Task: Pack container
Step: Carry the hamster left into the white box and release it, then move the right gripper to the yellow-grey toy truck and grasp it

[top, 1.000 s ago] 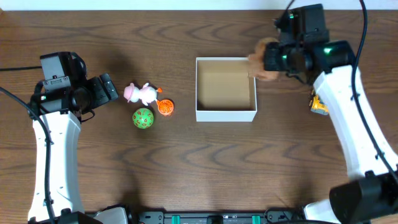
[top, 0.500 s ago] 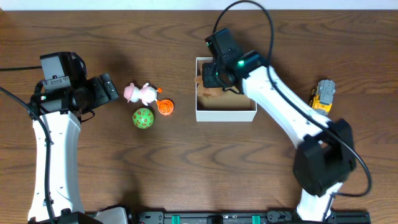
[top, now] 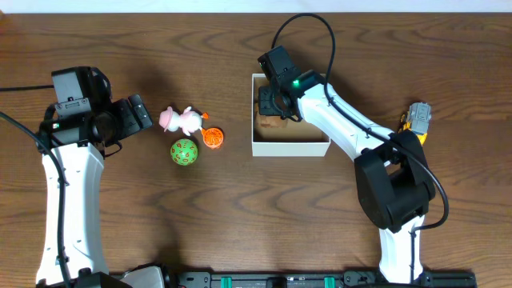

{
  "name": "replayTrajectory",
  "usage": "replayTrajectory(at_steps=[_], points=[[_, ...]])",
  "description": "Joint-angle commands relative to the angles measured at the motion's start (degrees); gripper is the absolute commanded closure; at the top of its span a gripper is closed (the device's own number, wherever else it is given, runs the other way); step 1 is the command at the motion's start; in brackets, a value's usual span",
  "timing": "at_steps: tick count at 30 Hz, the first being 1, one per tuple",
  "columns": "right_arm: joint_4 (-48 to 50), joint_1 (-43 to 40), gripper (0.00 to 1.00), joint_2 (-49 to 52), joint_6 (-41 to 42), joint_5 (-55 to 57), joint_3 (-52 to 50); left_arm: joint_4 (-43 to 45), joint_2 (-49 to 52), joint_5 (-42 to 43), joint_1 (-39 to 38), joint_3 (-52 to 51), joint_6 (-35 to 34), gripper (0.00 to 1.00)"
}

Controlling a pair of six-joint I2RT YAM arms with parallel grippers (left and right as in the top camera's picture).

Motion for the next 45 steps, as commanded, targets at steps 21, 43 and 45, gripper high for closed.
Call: replayTrajectory(at_steps=[21,43,45], points=[[-18.7,-19.5,0.27,-29.8,-6.9,14.3,0.4,-0.1,0.2,-0.5,0.2,1.4,0.8,0.02],[-14.5,-46.2,0.10,-15.0,-15.8,1.4,-13.4,-0.1,0.2,-0.5,0.2,1.4,0.8,0.02],[-13.9,-46.2,0.11,-13.4,-15.7,2.6,-13.4,-0.1,0.2,-0.4,0.2,1.4,0.8,0.02]])
